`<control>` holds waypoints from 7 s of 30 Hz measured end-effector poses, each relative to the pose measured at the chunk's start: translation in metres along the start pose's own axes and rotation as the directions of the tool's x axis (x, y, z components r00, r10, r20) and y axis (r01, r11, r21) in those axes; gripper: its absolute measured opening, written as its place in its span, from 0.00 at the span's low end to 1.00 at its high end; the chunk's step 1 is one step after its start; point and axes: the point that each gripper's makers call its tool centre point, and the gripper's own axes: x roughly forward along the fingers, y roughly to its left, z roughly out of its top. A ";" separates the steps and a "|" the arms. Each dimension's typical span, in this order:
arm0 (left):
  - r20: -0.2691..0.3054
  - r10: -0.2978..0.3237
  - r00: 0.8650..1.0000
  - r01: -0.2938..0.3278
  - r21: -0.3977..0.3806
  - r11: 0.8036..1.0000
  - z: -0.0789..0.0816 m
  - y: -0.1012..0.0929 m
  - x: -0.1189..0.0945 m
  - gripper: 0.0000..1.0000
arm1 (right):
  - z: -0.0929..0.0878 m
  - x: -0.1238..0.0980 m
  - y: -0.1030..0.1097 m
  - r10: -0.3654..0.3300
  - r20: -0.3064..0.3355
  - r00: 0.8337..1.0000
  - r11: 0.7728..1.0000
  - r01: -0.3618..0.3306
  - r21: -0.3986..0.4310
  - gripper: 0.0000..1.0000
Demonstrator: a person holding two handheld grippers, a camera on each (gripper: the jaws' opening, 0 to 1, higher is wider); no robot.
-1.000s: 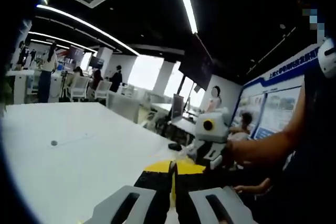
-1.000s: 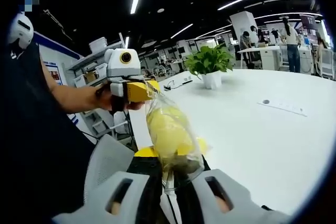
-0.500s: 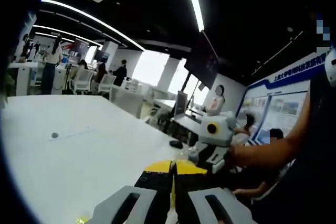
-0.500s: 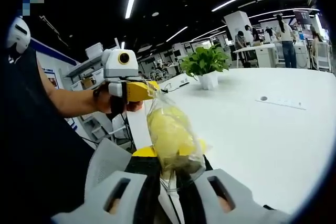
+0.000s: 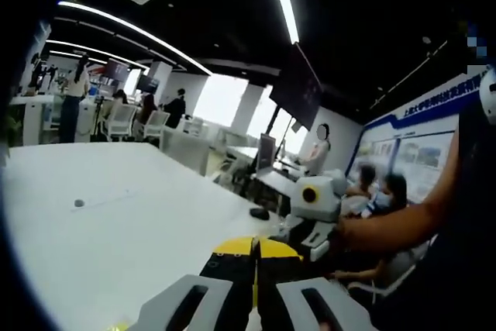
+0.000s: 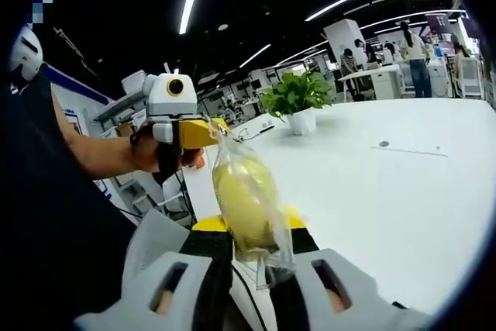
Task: Compare the silicone blocks by pressing each to a similar depth, holding the contact briefly, and releasing to observe deformation and rebound differences across the visible hardness samples.
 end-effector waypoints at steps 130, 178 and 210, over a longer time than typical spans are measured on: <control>-0.056 0.302 0.952 -0.303 -0.333 0.893 -0.124 0.168 0.072 0.00 | -0.091 -0.067 -0.073 -0.536 0.034 0.843 0.842 0.532 0.090 0.96; -0.161 0.389 0.907 -0.400 -0.039 0.916 -0.128 0.184 0.050 0.85 | -0.088 -0.061 -0.069 -0.517 0.013 0.856 0.853 0.514 0.090 0.96; -0.037 0.606 0.795 -0.606 -0.003 0.795 -0.136 0.123 -0.214 1.00 | -0.085 -0.063 -0.080 -0.513 -0.026 0.858 0.858 0.512 -0.033 0.96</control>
